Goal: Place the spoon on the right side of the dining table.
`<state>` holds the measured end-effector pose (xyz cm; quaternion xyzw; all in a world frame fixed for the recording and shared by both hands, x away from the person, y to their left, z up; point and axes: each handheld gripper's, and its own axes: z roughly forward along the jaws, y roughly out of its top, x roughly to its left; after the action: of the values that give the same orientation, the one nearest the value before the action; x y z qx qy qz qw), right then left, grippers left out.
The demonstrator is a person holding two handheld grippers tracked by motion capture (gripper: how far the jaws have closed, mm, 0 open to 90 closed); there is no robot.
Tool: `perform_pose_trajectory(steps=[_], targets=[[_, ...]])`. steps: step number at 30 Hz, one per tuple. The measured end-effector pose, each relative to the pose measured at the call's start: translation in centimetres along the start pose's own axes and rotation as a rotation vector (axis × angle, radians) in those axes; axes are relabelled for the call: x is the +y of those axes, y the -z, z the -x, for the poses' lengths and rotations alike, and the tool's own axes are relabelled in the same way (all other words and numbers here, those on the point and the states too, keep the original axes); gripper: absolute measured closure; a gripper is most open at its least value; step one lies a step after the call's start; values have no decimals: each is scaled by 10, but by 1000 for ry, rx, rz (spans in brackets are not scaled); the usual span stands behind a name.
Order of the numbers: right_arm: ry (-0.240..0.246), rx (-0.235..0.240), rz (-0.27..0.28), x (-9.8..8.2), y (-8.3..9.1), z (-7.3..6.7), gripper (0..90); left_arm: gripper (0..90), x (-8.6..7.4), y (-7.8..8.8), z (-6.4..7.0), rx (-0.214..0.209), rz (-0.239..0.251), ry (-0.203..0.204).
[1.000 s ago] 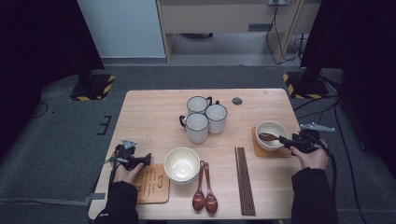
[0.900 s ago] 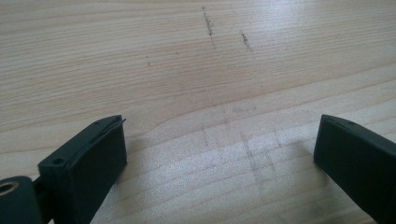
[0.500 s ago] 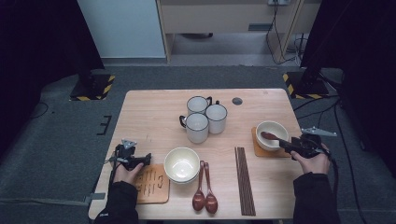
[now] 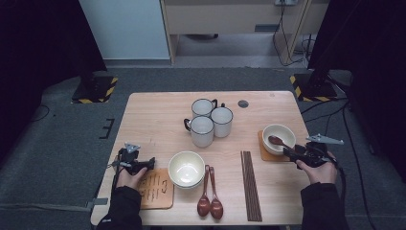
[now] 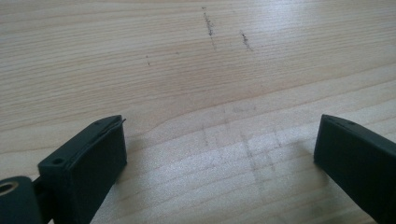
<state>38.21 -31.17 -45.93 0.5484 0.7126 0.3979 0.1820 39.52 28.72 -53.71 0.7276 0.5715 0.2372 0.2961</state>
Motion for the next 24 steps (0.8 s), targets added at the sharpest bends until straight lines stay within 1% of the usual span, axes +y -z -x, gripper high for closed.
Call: perform_pose_trajectory(steps=[3,10,16,21,24], targets=[[-3,18,8,-2,2,-3,423,13,0,0,0,0,0,0],[19,51,4,-3,5,-10,426,13,0,0,0,0,0,0],[17,73,6,-2,5,-15,428,13,0,0,0,0,0,0],[26,97,0,-2,3,-20,436,13,0,0,0,0,0,0],[23,103,-6,-3,2,-22,436,13,0,0,0,-1,0,0]])
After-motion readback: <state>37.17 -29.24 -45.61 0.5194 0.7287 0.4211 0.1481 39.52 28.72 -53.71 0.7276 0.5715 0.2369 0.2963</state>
